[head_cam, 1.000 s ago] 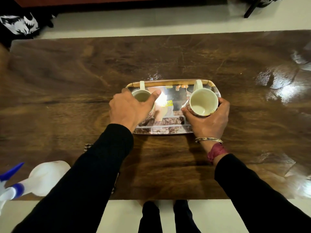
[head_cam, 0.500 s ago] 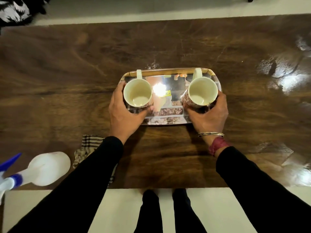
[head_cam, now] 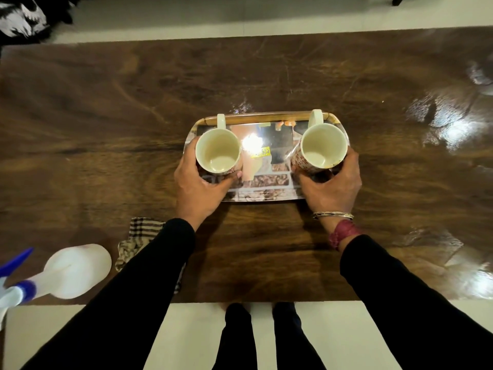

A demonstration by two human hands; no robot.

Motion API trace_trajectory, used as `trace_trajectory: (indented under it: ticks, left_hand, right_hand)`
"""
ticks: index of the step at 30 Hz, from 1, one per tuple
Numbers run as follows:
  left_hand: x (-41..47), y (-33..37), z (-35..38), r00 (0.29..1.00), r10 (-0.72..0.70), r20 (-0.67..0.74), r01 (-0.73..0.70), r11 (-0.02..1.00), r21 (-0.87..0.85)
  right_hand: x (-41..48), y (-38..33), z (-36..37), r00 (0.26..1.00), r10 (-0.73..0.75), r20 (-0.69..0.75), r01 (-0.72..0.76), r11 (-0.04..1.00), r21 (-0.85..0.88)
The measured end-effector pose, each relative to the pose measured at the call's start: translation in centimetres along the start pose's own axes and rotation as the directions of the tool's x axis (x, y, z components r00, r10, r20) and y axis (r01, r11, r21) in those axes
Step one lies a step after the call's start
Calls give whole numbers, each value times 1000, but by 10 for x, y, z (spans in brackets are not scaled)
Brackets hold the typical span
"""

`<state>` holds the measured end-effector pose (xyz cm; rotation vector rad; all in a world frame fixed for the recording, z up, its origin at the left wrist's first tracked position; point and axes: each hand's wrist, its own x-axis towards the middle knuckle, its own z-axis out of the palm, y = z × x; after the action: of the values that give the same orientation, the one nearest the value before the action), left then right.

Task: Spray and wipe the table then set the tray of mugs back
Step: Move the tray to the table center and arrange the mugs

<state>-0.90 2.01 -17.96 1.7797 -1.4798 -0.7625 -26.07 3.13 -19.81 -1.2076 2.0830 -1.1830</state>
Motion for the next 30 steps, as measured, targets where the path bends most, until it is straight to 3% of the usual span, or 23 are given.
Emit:
trace_trajectory:
  ticks: [30]
  left_hand:
    - [2,-2,1,999,-14,36,16,998,-66]
  right_hand:
    - [0,5,3,1000,25,-14,-25,999,-30]
